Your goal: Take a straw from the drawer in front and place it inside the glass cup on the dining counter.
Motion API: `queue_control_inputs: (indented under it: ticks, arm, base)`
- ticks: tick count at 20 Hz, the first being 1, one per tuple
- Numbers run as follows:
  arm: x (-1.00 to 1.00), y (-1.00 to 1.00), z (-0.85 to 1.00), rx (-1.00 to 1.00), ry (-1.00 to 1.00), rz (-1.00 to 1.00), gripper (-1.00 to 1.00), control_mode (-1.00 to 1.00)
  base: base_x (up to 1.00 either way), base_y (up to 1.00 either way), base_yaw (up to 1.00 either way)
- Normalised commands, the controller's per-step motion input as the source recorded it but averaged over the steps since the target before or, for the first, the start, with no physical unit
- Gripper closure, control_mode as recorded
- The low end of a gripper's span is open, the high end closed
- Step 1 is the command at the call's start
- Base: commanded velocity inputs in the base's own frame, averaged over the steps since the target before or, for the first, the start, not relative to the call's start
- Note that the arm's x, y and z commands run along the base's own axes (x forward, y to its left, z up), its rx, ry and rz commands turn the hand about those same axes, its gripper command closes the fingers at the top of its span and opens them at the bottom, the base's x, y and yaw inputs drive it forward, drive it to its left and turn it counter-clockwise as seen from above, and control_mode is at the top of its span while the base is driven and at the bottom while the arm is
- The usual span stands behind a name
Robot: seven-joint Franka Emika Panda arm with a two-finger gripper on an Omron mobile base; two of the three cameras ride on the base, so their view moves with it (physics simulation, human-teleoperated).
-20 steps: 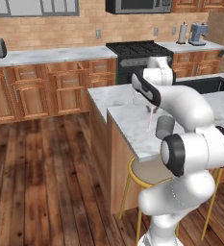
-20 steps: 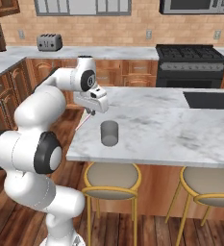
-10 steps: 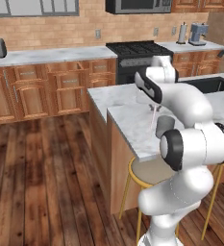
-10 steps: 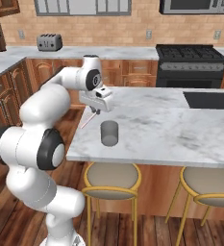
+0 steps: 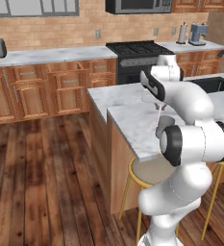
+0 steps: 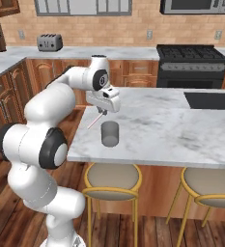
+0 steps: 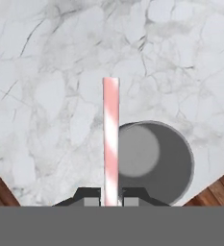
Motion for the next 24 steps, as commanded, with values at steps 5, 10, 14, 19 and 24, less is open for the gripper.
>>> queue_control_inputs:
  ticks: [5,10,14,19,24]
  arm:
    - [0.00,-0.20,0.00,0.00,0.00,-0.02,1.00,-1.00]
    - [0.02,-0.12,0.00,0.00,0.00,-0.01,1.00,-1.00]
    - [0.13,-0.07,0.00,0.00,0.00,0.00,1.00,-1.00]
    - [0.13,-0.10,0.00,0.00,-0.04,0.00,1.00,-1.00]
    - [0.09,-0.16,0.02,0.00,-0.07,0.00,1.00,-1.00]
  base:
    - [0.00,0.00,0.00]
    - [0.00,0.00,0.00]
    - [0.00,0.00,0.00]
    - [0.00,0.00,0.00]
    - [0.00,0.00,0.00]
